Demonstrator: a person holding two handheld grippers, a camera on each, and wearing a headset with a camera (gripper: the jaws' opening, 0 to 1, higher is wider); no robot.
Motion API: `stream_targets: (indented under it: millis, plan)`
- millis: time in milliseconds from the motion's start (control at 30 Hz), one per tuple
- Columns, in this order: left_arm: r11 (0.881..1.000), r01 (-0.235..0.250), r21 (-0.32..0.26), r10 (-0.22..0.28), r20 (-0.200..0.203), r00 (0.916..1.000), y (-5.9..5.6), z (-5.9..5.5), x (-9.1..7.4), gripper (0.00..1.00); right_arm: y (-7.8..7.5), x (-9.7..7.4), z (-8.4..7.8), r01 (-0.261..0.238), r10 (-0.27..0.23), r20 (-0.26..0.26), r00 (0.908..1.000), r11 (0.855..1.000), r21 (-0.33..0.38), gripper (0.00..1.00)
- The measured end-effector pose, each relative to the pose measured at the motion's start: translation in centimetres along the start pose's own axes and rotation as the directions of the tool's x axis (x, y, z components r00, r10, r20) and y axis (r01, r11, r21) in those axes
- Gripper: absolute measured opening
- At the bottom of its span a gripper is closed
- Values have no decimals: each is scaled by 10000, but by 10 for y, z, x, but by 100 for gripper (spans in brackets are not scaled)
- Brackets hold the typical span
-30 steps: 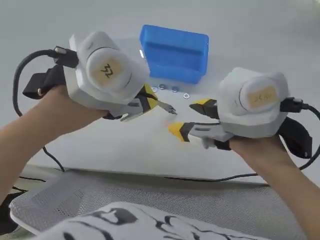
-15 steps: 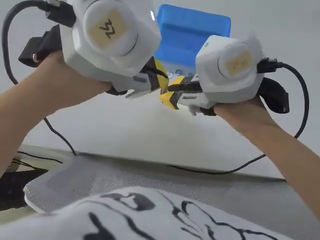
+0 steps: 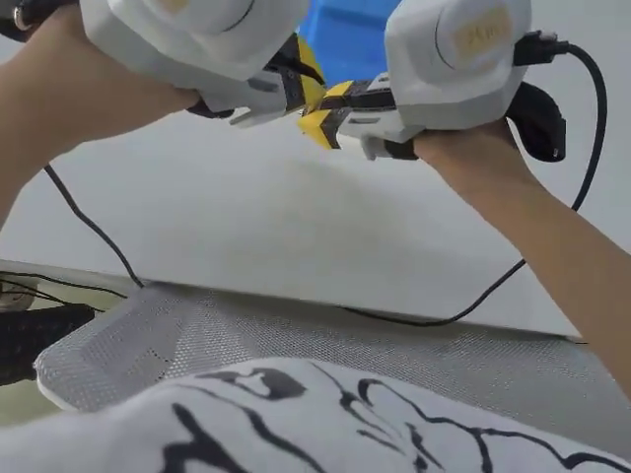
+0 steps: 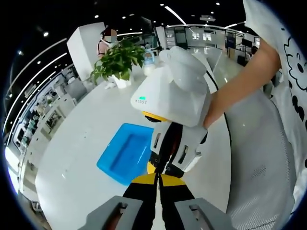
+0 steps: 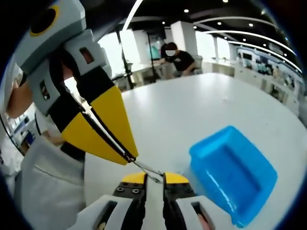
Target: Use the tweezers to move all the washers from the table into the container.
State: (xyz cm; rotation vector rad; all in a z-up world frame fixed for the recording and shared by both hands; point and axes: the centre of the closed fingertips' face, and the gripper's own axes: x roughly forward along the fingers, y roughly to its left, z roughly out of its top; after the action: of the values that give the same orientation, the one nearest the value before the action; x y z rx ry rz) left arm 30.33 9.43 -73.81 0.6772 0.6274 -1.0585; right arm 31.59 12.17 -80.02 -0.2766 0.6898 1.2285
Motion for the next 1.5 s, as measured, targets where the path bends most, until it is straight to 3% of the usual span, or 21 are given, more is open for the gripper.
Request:
stream_targets:
  millis: [267,533,833,967,1033,1233,1433,1500]
  plan:
    - [10000,-16,-35,16,-134,9999,17,-6,4,0,-12,8,5,70,-69,11,10000,9996,-260,8]
    - [9998,51,-209,-57,-248,9997,26,-13,10,0,-17,14,3,-111,111,-77,9999,9999,-70,8]
    - [9985,152,-523,-152,10,9999,28,-13,14,0,-20,17,-1,-149,149,-147,9998,9999,-8,8]
    - [9975,246,-657,-243,62,9997,29,-13,15,0,-17,17,0,-10,-6,-288,9996,9986,-526,9]
    - [9976,274,-640,-272,40,9996,29,-14,15,0,-16,17,2,3,-30,-321,9995,9965,-837,9]
    - [9983,396,-436,-399,-62,9992,26,-13,16,0,-15,16,1,-132,110,-312,9995,9973,-725,7]
    - [9988,340,-340,-342,-51,9994,23,-9,17,0,-16,15,2,154,-203,-305,9993,9885,-1506,5]
    - [9989,348,-320,-355,-214,9991,21,-10,16,0,-12,15,0,106,-169,-401,9991,9882,-1530,5]
